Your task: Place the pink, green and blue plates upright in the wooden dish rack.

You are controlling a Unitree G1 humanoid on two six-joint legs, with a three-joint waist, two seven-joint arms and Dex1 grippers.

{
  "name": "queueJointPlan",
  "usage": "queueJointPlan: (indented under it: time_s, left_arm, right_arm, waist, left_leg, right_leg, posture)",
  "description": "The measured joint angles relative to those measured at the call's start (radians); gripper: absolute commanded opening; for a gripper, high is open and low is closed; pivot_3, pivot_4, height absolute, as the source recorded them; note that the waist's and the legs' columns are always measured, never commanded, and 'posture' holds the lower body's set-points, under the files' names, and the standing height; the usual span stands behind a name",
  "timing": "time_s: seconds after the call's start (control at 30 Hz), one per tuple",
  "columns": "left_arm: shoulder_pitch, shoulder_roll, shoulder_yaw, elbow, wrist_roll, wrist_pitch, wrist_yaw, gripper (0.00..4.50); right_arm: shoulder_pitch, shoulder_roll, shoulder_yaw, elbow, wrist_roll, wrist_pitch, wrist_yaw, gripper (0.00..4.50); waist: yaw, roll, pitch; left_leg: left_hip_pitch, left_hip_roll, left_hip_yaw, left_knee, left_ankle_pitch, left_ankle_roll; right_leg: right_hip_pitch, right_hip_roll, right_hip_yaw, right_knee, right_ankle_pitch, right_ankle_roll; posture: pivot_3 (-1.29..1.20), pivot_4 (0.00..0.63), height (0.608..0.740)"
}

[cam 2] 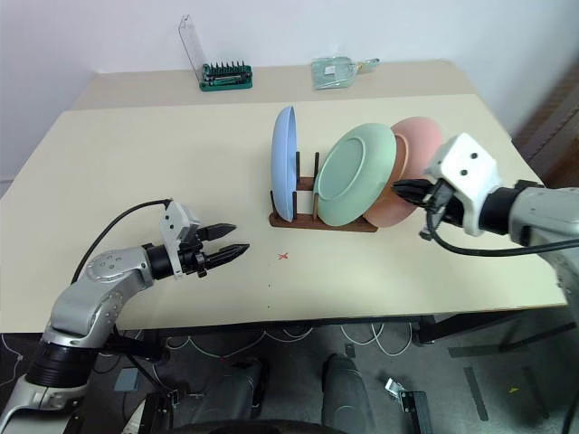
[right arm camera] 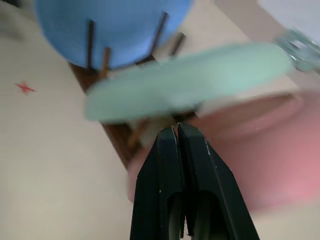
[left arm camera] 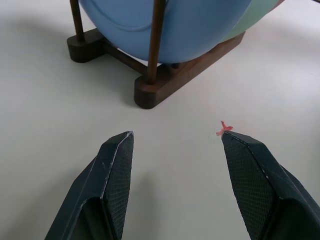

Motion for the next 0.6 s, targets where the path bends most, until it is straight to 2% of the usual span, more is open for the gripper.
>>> queueJointPlan:
  time_s: [0.17, 0.33, 0.43, 0.6]
  left_arm:
    - [0.007, -0.001, 0.000, -0.003, 0.000, 0.000, 0.009, 2.88]
    - [0.013, -0.001, 0.000, -0.004, 0.000, -0.002, 0.017, 2.88]
    - [0.021, -0.002, 0.000, -0.005, 0.000, -0.004, 0.021, 2.88]
    - [0.027, 0.000, 0.000, -0.004, 0.008, -0.010, 0.021, 2.88]
  right_arm:
    - [-0.097, 0.070, 0.069, -0.001, -0.010, -0.001, 0.001, 0.05]
    - [-0.147, 0.100, 0.072, -0.013, -0.010, 0.003, 0.003, 0.05]
    - [-0.130, 0.079, 0.061, -0.014, -0.026, 0.006, 0.023, 0.05]
    - [-0.020, -0.021, -0.016, 0.000, -0.064, 0.006, 0.088, 0.05]
  waist:
    - [0.001, 0.000, 0.000]
    - [0.002, 0.000, 0.000]
    - [0.003, 0.000, 0.000]
    - [0.006, -0.001, 0.000]
  left_leg:
    - [0.000, 0.000, 0.000, 0.000, 0.000, 0.000]
    - [0.000, 0.000, 0.000, 0.000, 0.000, 0.000]
    - [0.000, 0.000, 0.000, 0.000, 0.000, 0.000]
    - [0.000, -0.001, 0.000, 0.000, 0.000, 0.000]
  right_leg:
    - [0.000, 0.000, 0.000, 0.000, 0.000, 0.000]
    - [0.000, 0.000, 0.000, 0.000, 0.000, 0.000]
    - [0.000, 0.000, 0.000, 0.000, 0.000, 0.000]
    - [0.000, 0.000, 0.000, 0.000, 0.000, 0.000]
  posture:
    - [0.00, 0.150, 0.740]
    - [0.00, 0.150, 0.740]
    - [0.00, 0.150, 0.740]
    - [0.00, 0.150, 0.740]
